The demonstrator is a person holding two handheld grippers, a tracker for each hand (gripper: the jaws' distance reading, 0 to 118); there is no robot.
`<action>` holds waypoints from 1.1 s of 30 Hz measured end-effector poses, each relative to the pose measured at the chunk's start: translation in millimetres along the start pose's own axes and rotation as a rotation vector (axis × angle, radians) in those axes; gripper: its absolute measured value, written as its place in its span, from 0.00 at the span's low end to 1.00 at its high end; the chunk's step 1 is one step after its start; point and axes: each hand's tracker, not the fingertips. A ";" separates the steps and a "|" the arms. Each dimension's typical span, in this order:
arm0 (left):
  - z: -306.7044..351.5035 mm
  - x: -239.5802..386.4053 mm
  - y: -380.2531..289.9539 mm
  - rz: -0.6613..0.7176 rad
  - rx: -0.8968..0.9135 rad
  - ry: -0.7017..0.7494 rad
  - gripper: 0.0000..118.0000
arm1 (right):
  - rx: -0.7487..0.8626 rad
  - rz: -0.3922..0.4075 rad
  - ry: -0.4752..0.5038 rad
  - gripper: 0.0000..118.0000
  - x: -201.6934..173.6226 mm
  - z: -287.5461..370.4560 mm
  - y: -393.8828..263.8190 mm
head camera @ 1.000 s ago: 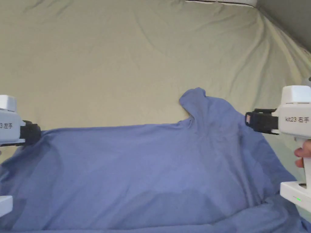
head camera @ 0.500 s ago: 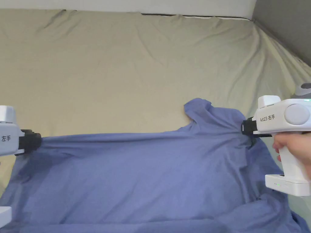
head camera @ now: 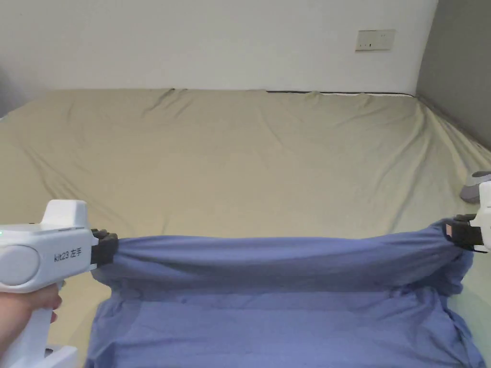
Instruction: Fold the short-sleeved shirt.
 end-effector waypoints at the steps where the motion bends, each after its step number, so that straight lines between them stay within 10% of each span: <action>1: 7.1 1.6 -12.2 0.001 0.003 -0.001 0.00 | 0.001 0.002 -0.001 0.01 -2.8 9.6 -12.1; 22: -29.5 -7.2 -128.4 -0.007 -0.309 0.022 0.07 | -0.216 0.001 -0.095 0.02 -6.2 2.5 -171.4; 26: -7.0 2.1 -120.5 -0.098 -0.257 0.061 0.39 | -0.165 -0.037 -0.120 0.22 -9.5 14.5 -164.4; 28: 13.5 11.9 -109.9 -0.176 -0.171 0.116 0.91 | -0.086 -0.017 -0.129 0.77 -18.1 31.7 -155.7; 30: 38.1 25.1 -96.2 -0.210 -0.044 0.189 0.96 | 0.028 -0.002 -0.146 0.95 -31.3 49.9 -143.4; 33: 66.9 44.4 -77.7 -0.209 0.114 0.222 0.85 | 0.173 -0.006 -0.148 0.94 -60.3 74.5 -122.5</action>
